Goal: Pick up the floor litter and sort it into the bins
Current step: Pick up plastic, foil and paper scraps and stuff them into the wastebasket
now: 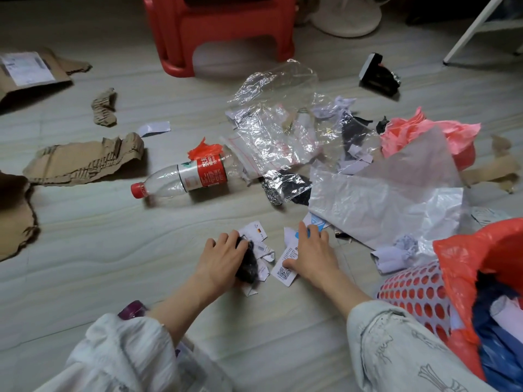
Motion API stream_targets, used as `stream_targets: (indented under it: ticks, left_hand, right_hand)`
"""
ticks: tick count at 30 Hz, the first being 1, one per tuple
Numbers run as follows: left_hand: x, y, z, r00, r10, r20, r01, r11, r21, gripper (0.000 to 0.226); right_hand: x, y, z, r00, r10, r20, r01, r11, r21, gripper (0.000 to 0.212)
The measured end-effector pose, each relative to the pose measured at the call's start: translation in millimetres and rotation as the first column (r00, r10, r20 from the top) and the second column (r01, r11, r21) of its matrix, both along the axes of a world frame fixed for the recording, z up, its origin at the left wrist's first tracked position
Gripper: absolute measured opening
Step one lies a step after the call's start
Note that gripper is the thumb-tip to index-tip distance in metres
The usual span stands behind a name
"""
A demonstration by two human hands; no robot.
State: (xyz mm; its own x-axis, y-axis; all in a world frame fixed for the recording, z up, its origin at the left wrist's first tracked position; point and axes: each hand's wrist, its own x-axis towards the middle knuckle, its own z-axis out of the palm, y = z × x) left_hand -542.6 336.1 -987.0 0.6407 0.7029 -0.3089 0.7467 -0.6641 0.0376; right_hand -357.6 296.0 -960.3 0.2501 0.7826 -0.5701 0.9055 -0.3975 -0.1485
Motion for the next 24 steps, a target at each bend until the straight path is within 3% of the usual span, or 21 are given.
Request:
stream_targets:
  ticks: [3,6,9,11,14,16,18,24]
  left_hand:
    - [-5.6,-1.3,-0.9,0.999,0.030,0.020,-0.030,0.999,0.014,0.084]
    - [-7.2,2.2,4.0,1.000,0.022,-0.007,-0.022,1.000,-0.013,0.089]
    - [-3.6,7.9,5.7,0.999,-0.025,-0.049,0.022,0.998,-0.051,0.080]
    - [0.4,8.6,2.5,0.998,0.027,-0.056,-0.034,0.991,-0.126,0.079]
    - [13.3,3.5,3.2,0.998,0.057,0.012,-0.056,0.997,-0.054,0.062]
    - [17.7,1.1,-1.0,0.994,0.089,0.060,-0.084,0.993,-0.086,0.049]
    - [18.6,-1.7,-6.4,0.985,0.171,0.023,-0.163,0.966,-0.201,0.046]
    - [15.7,-14.0,-14.9,0.845,0.503,0.185,-0.392,0.815,-0.426,0.049]
  right_hand:
    - [-0.8,1.8,-1.7,0.996,0.004,0.091,-0.001,0.999,-0.037,0.096]
    - [-3.8,4.6,-3.2,0.992,0.023,0.123,-0.016,0.998,-0.059,0.092]
    - [-8.8,3.8,-7.9,0.996,0.029,0.087,-0.027,0.999,-0.027,0.075]
    - [-11.7,1.1,-10.3,0.994,0.044,0.098,-0.046,0.999,0.017,0.058]
    - [-12.1,-2.5,-14.0,0.993,0.066,0.100,-0.072,0.996,0.060,0.037]
    - [-10.2,-2.1,-14.2,0.991,0.085,0.107,-0.094,0.992,0.080,0.030]
    - [-9.5,-0.5,-13.6,0.989,0.094,0.115,-0.105,0.991,0.088,0.029]
    - [-17.6,-1.6,-10.1,0.991,0.115,0.066,-0.119,0.991,0.068,0.029]
